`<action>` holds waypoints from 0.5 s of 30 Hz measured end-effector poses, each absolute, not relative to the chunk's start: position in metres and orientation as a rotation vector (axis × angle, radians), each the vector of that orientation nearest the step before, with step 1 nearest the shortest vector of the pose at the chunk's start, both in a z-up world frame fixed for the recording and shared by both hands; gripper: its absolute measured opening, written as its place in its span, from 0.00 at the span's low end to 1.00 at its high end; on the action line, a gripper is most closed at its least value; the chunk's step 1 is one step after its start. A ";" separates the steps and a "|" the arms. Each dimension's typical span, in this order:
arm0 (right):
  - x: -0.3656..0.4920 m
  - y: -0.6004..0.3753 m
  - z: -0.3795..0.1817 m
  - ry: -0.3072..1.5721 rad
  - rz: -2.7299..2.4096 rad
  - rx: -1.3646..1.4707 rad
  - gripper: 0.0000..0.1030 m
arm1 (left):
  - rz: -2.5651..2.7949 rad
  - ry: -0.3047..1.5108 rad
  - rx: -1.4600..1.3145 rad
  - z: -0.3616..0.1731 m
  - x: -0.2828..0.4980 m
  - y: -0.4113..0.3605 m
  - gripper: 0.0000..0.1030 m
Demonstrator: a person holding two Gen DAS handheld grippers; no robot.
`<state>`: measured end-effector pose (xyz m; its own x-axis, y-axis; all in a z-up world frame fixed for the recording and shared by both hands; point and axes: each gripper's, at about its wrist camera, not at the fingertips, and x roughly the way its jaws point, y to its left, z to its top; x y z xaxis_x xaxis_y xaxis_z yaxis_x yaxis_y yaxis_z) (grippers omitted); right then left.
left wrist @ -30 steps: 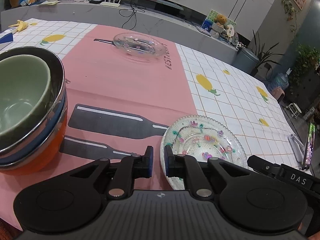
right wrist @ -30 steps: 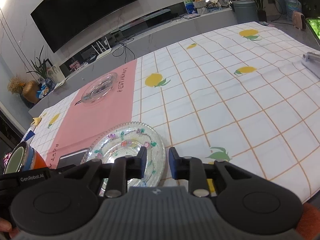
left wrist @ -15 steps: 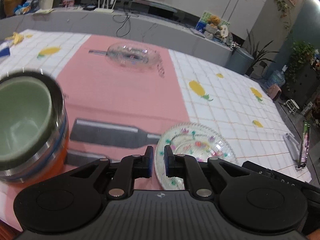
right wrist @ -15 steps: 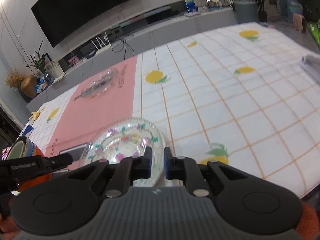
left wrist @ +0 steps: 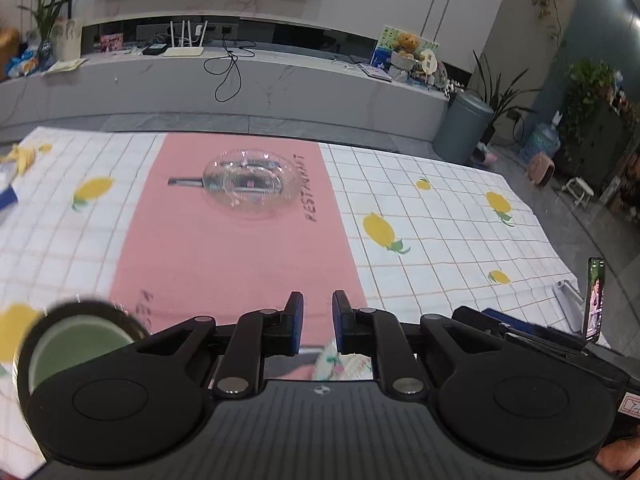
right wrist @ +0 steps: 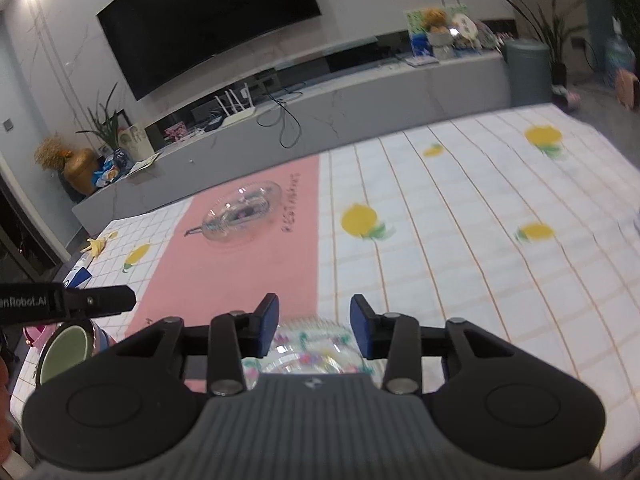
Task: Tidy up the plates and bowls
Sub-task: 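Open both tools and raise them off the stacked plates, then close both tools on the rim of the stacked glass plates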
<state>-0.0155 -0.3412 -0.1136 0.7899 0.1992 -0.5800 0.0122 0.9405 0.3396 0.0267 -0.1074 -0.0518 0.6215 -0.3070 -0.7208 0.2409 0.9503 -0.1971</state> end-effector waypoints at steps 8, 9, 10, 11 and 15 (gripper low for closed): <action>0.022 -0.321 -0.090 0.635 0.171 0.293 0.51 | -0.331 0.821 0.037 -0.029 0.061 -0.114 0.21; 0.028 -0.318 -0.087 0.637 0.175 0.286 0.53 | -0.335 0.825 0.038 -0.027 0.066 -0.113 0.22; 0.034 -0.316 -0.086 0.639 0.180 0.280 0.55 | -0.338 0.830 0.032 -0.026 0.072 -0.112 0.23; 0.040 -0.314 -0.085 0.642 0.186 0.275 0.56 | -0.340 0.835 0.023 -0.026 0.079 -0.111 0.25; 0.067 -0.307 -0.084 0.669 0.191 0.255 0.60 | -0.332 0.843 0.009 -0.026 0.107 -0.103 0.35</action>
